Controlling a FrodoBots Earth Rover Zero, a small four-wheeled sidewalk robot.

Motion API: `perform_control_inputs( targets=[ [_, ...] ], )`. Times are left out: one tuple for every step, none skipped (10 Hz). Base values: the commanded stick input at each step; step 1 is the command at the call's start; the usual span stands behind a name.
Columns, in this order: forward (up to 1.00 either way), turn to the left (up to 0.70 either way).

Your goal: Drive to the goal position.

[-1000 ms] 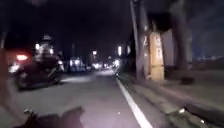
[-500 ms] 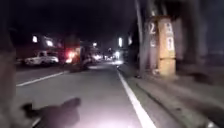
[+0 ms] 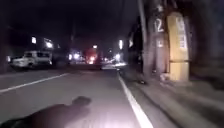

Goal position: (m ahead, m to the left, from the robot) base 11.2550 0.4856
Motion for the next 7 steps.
perform_control_inputs(
  targets=[
    [1.0,0.0],
    [1.0,0.0],
    [1.0,0.0],
    [1.0,0.0],
    [1.0,0.0],
    [1.0,0.0],
    [1.0,0.0]
  ],
)
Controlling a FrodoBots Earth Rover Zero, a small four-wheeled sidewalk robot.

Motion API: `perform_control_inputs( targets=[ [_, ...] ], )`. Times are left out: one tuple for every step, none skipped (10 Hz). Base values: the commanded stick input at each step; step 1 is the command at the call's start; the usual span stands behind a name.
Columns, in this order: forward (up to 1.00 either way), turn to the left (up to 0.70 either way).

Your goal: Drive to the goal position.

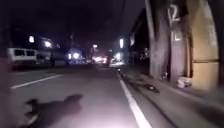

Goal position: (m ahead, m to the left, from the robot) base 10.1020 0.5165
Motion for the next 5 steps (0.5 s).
perform_control_inputs(
  targets=[
    [1.0,0.0],
    [1.0,0.0],
    [1.0,0.0],
    [1.0,0.0],
    [1.0,0.0]
  ],
)
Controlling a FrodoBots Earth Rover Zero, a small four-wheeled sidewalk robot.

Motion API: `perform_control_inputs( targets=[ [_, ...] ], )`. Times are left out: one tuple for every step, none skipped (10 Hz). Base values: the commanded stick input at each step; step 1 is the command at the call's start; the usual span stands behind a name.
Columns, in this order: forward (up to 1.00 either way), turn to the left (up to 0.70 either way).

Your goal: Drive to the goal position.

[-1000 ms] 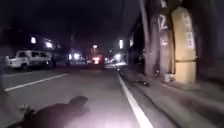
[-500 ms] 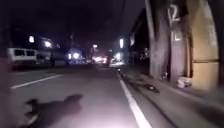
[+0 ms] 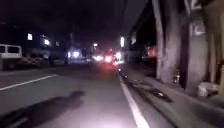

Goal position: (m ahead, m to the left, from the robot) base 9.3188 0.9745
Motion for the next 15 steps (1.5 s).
perform_control_inputs(
  targets=[
    [1.0,0.0],
    [1.0,0.0],
    [1.0,0.0],
    [1.0,0.0],
    [1.0,0.0],
    [1.0,0.0],
    [1.0,0.0],
    [1.0,0.0],
    [1.0,0.0],
    [1.0,0.0],
    [1.0,0.0],
    [1.0,0.0],
    [1.0,0.0],
    [1.0,0.0],
    [1.0,0.0]
  ],
)
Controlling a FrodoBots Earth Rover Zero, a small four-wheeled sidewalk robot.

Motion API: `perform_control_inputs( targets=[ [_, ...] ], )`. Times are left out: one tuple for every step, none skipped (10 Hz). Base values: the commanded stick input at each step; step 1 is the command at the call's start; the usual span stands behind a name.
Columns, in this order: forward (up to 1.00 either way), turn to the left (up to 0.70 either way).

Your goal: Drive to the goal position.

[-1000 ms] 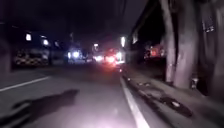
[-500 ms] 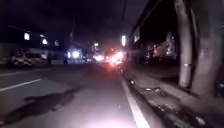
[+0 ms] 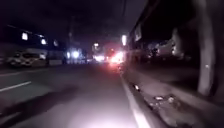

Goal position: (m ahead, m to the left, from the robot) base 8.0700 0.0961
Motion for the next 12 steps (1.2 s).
perform_control_inputs(
  targets=[
    [1.0,0.0],
    [1.0,0.0],
    [1.0,0.0],
    [1.0,0.0],
    [1.0,0.0],
    [1.0,0.0],
    [1.0,0.0],
    [1.0,0.0],
    [1.0,0.0],
    [1.0,0.0],
    [1.0,0.0],
    [1.0,0.0]
  ],
)
